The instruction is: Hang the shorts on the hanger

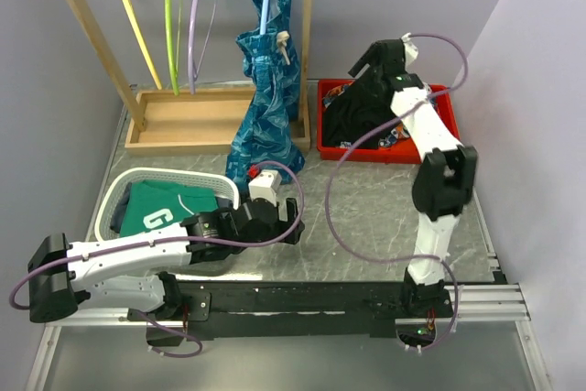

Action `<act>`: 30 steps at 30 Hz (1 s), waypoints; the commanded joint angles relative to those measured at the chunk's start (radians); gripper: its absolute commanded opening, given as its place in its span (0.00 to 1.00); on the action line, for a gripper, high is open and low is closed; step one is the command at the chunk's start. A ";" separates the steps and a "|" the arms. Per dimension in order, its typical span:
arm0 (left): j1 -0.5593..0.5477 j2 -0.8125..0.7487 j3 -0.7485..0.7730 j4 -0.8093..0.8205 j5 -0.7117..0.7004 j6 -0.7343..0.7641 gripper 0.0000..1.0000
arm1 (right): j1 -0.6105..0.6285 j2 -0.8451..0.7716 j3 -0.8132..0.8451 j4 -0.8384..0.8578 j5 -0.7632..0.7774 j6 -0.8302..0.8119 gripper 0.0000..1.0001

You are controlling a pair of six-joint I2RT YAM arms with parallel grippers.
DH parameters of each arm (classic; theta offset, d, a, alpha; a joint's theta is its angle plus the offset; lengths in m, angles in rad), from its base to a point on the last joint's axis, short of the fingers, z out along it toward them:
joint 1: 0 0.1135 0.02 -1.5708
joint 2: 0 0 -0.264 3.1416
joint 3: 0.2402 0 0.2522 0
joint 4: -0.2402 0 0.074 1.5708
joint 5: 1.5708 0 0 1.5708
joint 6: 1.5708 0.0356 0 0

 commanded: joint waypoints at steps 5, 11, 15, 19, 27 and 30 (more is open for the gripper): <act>0.020 0.000 0.034 0.013 0.086 0.041 0.96 | -0.036 0.121 0.048 -0.043 0.139 0.061 0.90; 0.049 0.000 0.037 0.028 0.120 0.065 0.96 | -0.036 0.012 -0.194 0.107 0.154 0.042 0.90; 0.075 0.010 0.036 0.039 0.137 0.080 0.96 | -0.036 0.051 -0.192 0.118 0.105 0.037 0.88; 0.094 0.029 0.045 0.031 0.149 0.079 0.97 | -0.037 0.084 -0.195 0.149 0.067 0.049 0.79; 0.096 0.036 0.042 0.037 0.148 0.059 0.97 | -0.039 0.044 -0.159 0.161 0.028 0.022 0.00; 0.097 0.033 0.053 0.019 0.126 0.045 0.96 | -0.039 -0.025 -0.179 0.164 0.022 0.014 0.00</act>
